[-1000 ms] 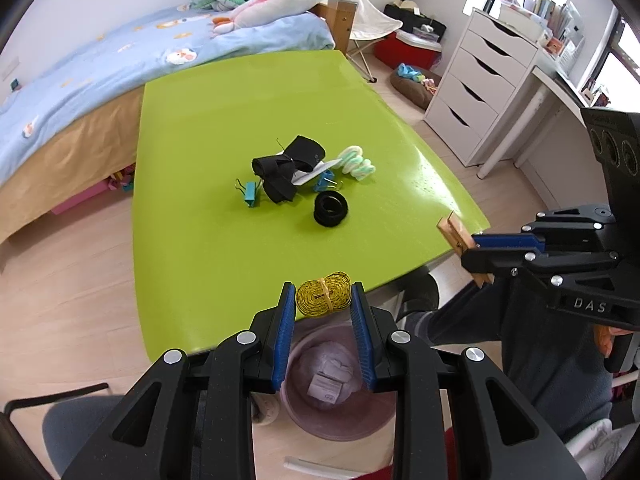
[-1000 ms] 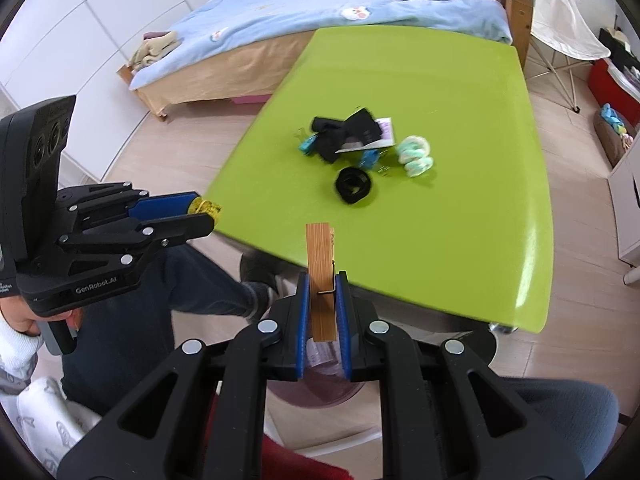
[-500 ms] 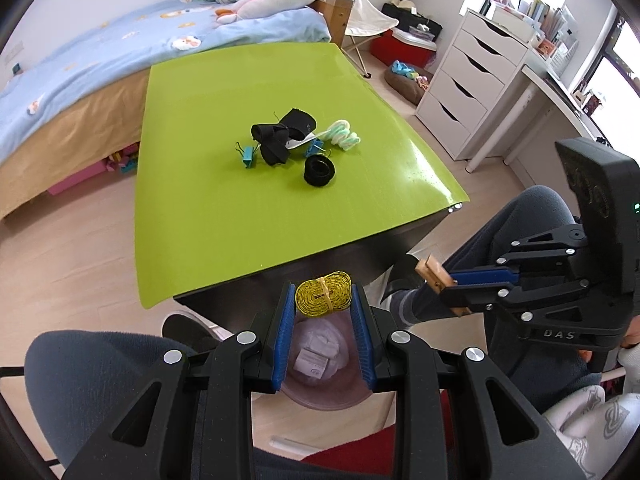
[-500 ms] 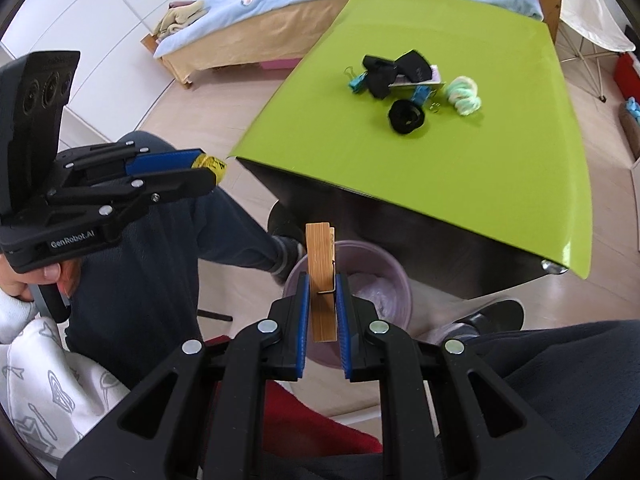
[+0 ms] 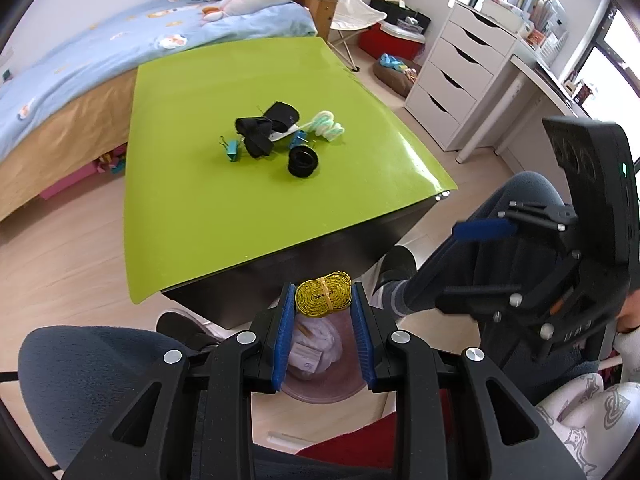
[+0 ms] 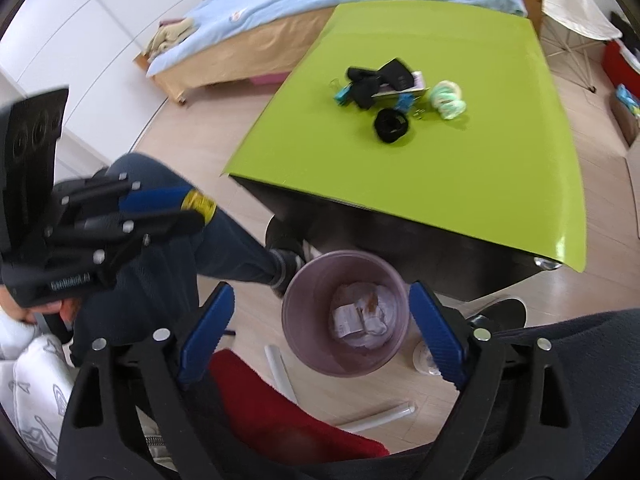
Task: Collect trash
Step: 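Move both grippers over the wastebasket and release the string and clothespin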
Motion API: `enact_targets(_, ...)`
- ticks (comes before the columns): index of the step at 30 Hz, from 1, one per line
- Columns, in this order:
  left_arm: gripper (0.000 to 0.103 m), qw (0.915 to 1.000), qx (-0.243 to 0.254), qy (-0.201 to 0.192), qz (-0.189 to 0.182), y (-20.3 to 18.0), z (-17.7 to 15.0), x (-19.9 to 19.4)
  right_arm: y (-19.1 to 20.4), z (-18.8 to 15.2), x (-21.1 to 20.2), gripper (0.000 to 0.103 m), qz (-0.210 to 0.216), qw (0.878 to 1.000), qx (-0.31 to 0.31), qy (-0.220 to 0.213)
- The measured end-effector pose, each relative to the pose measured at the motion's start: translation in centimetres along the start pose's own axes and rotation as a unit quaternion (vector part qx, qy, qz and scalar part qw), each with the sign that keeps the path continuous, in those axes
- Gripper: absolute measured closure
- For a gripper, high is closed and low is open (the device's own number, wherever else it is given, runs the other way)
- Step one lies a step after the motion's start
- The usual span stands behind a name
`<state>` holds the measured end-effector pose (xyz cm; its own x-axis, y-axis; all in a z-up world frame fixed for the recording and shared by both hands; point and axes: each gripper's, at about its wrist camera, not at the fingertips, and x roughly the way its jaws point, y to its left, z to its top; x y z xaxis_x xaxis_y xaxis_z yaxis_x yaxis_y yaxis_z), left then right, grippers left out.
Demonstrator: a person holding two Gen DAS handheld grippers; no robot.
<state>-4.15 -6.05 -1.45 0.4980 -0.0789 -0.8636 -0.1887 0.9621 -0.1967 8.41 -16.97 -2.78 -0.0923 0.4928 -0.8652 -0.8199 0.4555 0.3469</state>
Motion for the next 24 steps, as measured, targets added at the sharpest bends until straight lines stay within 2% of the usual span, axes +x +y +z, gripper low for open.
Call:
enact_targets(7,0.075,0.9998,0.015,0.008,-0.011,-1.0,-0.1,0.4,-1.3,0.3,-1.5,0.008,-0.013,0.999,0.024,-0.026)
enact_targets(9,0.071,0.9997,0.016,0.011,-0.014,-1.2,-0.1,0.6,-1.5,0.3,-1.7,0.007,-0.013,0.999,0.028,-0.031)
enact_targets(11,0.045,0.9998,0.014,0.012,-0.012,-1.2,-0.1,0.7,-1.6,0.3,-1.8,0.006,-0.014,0.999,0.03,-0.033)
enact_targets(13,0.036,0.9998,0.009,0.012,-0.01,-1.2,-0.1,0.8,-1.7,0.3,-1.8,0.005,-0.014,0.999,0.033,-0.035)
enact_targets(14,0.025,0.9998,0.008,0.013,-0.008,-1.2,-0.1,0.9,-1.8,0.3,-1.8,0.005,-0.015,0.999,0.034,-0.036)
enact_targets(15,0.02,0.9999,0.006,0.011,-0.004,-1.1,-0.1,0.9,-1.8,0.2,-1.8,0.005,-0.016,0.999,0.034,-0.036)
enact_targets(19,0.009,0.9999,-0.006,0.006,0.01,-0.5,-0.1,0.9,-2.0,0.0,-1.9,0.004,-0.02,0.998,0.037,-0.038)
enact_targets(24,0.008,0.9997,-0.004,-0.008,0.024,-0.5,0.0,0.6,-1.8,0.1,-2.1,0.003,-0.027,0.998,0.032,-0.047)
